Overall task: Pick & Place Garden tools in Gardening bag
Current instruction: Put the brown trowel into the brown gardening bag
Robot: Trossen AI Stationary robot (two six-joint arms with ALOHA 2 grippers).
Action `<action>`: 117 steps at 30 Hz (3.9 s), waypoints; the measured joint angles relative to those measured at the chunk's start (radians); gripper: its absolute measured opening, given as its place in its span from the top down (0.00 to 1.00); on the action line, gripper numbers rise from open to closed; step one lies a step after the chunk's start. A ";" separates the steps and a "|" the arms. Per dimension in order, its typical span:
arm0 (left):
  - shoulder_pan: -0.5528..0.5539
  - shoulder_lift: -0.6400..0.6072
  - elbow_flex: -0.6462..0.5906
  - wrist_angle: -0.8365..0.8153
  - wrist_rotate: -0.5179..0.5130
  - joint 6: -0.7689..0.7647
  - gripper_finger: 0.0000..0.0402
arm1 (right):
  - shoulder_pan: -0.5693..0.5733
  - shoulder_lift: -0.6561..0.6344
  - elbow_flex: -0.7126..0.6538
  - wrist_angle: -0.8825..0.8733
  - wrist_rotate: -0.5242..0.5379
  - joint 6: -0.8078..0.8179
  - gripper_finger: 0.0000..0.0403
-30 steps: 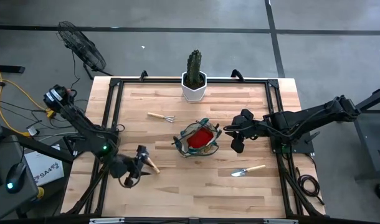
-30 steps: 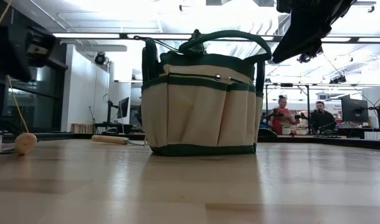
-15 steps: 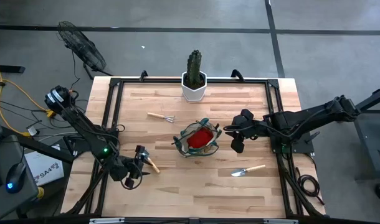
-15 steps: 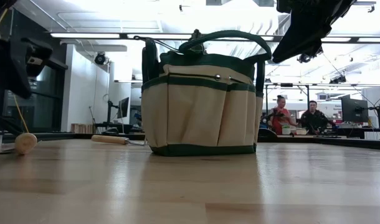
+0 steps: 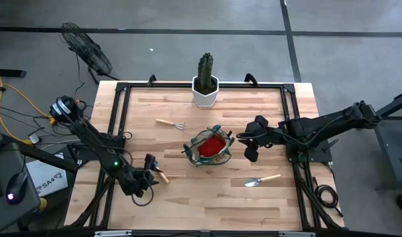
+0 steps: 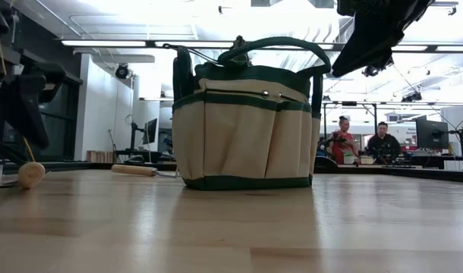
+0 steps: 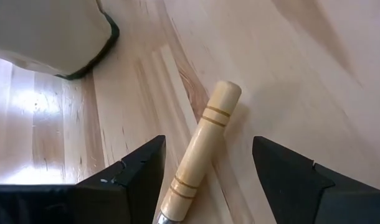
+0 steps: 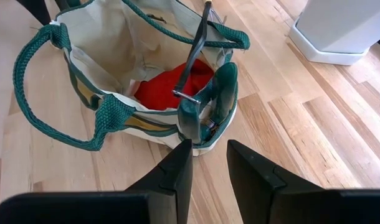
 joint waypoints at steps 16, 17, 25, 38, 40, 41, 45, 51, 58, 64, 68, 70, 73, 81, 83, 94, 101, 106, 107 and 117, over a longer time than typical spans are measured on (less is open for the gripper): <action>0.000 0.218 0.092 0.011 -0.118 0.146 0.42 | 0.000 0.000 0.000 -0.001 0.000 0.000 0.77; 0.000 0.231 0.096 0.009 -0.124 0.148 0.42 | 0.000 0.000 0.000 -0.002 0.000 0.000 0.77; -0.001 0.273 0.103 -0.002 -0.157 0.044 0.42 | 0.000 0.000 0.000 -0.006 0.000 0.000 0.77; 0.000 0.275 0.100 -0.035 -0.147 0.015 0.66 | 0.000 0.000 0.000 -0.006 0.000 -0.003 0.77; 0.000 0.276 0.100 -0.036 -0.143 0.015 0.72 | 0.000 0.000 0.000 -0.006 0.000 -0.003 0.77; 0.000 0.276 0.100 -0.037 -0.141 0.016 0.74 | 0.000 0.000 0.000 -0.005 0.000 -0.003 0.77; 0.000 0.276 0.100 -0.038 -0.131 0.012 0.84 | 0.000 0.000 0.000 -0.006 0.000 -0.003 0.77; 0.000 0.271 0.096 0.005 -0.142 -0.034 0.85 | 0.000 0.000 0.000 -0.005 -0.001 -0.003 0.77; 0.001 0.207 0.140 0.017 -0.161 -0.034 0.85 | 0.000 0.000 0.000 0.005 -0.021 -0.018 0.77; 0.001 0.086 0.164 0.024 -0.169 -0.003 0.85 | 0.000 0.000 0.000 0.029 -0.027 -0.074 0.77; 0.001 -0.006 0.172 0.036 -0.178 0.030 0.85 | 0.000 0.000 0.000 0.035 -0.038 -0.109 0.77; 0.001 -0.046 0.173 0.079 -0.183 0.078 0.85 | 0.000 -0.001 0.000 0.035 -0.051 -0.128 0.77; 0.001 -0.091 0.173 0.176 -0.174 0.179 0.85 | 0.000 -0.010 0.000 0.039 -0.058 -0.150 0.77; 0.091 -0.136 0.175 0.459 -0.026 0.359 0.85 | 0.000 -0.079 0.000 0.125 -0.060 -0.259 0.77; 0.158 -0.137 0.175 0.518 0.079 0.364 0.85 | 0.000 -0.091 0.000 0.178 -0.083 -0.300 0.77; 0.538 -0.137 0.175 0.805 0.719 0.412 0.85 | 0.000 -0.092 0.000 0.458 -0.255 -0.513 0.77; 0.629 -0.098 0.175 0.980 0.898 0.396 0.85 | -0.001 -0.078 0.000 0.593 -0.347 -0.561 0.77; 0.663 -0.022 0.190 1.075 0.942 0.374 0.85 | -0.025 -0.031 0.000 0.679 -0.379 -0.579 0.77; 0.669 -0.007 0.200 1.071 0.947 0.363 0.85 | -0.035 -0.019 0.000 0.702 -0.401 -0.579 0.77; 0.713 0.139 0.363 1.056 1.048 0.329 0.85 | -0.088 0.068 0.000 0.869 -0.593 -0.556 0.62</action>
